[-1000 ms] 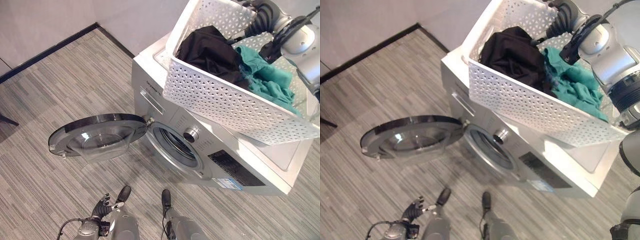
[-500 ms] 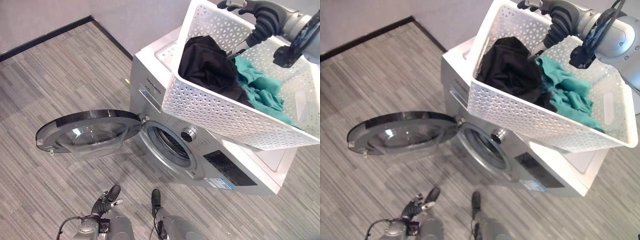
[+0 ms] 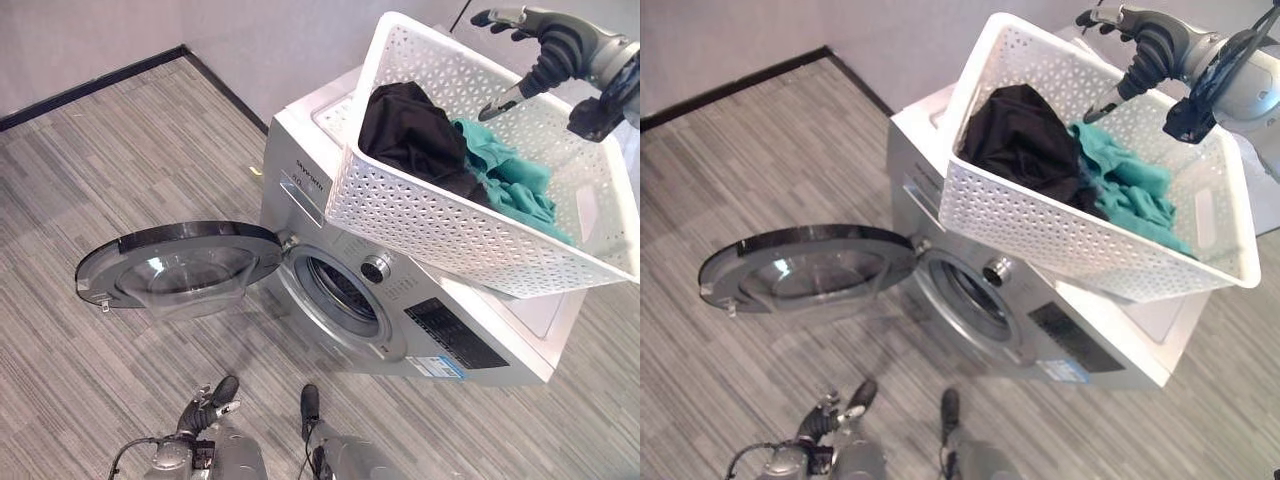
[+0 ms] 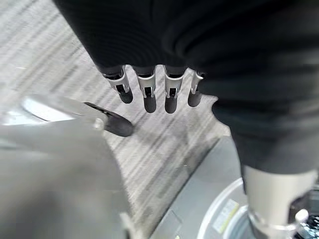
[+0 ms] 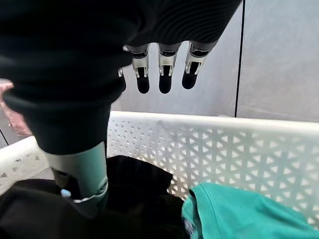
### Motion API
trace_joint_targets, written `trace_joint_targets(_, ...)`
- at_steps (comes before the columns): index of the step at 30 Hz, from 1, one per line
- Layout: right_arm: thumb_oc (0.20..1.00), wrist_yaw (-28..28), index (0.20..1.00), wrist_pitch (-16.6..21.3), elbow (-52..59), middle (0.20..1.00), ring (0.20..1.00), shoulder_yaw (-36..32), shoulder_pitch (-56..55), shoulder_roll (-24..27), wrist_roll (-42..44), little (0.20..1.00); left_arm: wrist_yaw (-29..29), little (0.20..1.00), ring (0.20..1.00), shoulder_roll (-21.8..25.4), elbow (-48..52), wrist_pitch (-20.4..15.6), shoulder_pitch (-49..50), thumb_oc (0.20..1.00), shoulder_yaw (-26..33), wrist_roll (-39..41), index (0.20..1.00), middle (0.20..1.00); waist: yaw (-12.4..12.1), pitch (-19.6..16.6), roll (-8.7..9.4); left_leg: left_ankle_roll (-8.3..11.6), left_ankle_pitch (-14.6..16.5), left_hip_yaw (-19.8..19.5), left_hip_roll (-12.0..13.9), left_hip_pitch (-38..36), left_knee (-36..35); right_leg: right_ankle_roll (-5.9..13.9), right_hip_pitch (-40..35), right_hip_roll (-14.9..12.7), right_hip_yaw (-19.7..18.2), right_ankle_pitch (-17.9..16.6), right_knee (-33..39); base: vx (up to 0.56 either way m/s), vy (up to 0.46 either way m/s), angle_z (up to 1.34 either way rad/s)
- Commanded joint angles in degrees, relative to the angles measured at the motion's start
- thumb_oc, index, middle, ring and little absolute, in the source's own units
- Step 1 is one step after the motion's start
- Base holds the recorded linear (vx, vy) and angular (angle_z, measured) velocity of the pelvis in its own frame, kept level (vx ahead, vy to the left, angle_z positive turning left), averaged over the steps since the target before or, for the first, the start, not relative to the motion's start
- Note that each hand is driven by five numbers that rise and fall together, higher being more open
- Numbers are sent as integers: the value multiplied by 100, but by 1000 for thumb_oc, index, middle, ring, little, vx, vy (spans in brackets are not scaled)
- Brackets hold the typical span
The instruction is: Grab the laundry basket,head to the washer,open it,put in the laundry and shut it.
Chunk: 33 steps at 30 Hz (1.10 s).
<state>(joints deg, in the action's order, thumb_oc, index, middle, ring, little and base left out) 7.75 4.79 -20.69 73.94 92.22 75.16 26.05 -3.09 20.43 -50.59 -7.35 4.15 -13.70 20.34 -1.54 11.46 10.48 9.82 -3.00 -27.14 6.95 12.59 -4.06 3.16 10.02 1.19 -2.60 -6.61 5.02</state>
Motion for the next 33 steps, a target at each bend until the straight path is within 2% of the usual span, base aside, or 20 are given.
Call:
trace_joint_targets(1,1000,-70,1000,66,-98,1000,1000,-133,391,259,-76,1000,138,1000,1000,96,-119,-111,9,1000,7,133,1000,1000,-43,-127,213,-365,367,235,68,-532,-94,208,50,-428,-210,510,-25,0,0,0)
trace_joint_targets(13,1000,-18,1000,47,145,1000,1000,-242,144,-260,-62,1000,111,1000,1000,56,-67,-118,-15,1000,-25,313,1000,1000,-142,-37,222,-335,336,228,103,-449,-94,209,74,-401,-151,523,-2,-1,-2,1)
trace_joint_targets(21,1000,-132,1000,-35,-105,1000,1000,-315,117,-847,-246,1000,37,1000,1000,28,105,-203,5,1000,-21,628,1000,1000,-292,82,171,-293,223,75,90,-233,-94,185,145,-398,-13,542,-2,-6,-14,3)
trace_joint_targets(25,1000,-97,1000,-196,-444,1000,1000,-247,39,-1058,-645,1000,17,1000,1000,8,85,-220,25,1000,51,818,1000,1000,-380,150,168,-275,180,-12,84,-122,-94,177,185,-394,45,538,-2,-15,-38,14)
trace_joint_targets(27,1000,72,1000,-468,-984,1000,1000,-79,-99,-1296,-1253,1000,13,1000,1000,13,140,-223,42,1000,70,945,1000,1000,-479,255,147,-257,111,-128,67,0,-94,165,225,-394,131,540,-2,-17,-59,15)
trace_joint_targets(33,1000,421,1000,-720,-2029,1000,1000,-74,-659,-1576,-2158,1000,61,1000,1000,35,203,-174,101,1000,13,1088,1000,1000,-606,365,74,-229,33,-253,32,155,-94,148,251,-375,251,579,-2,5,-44,21)
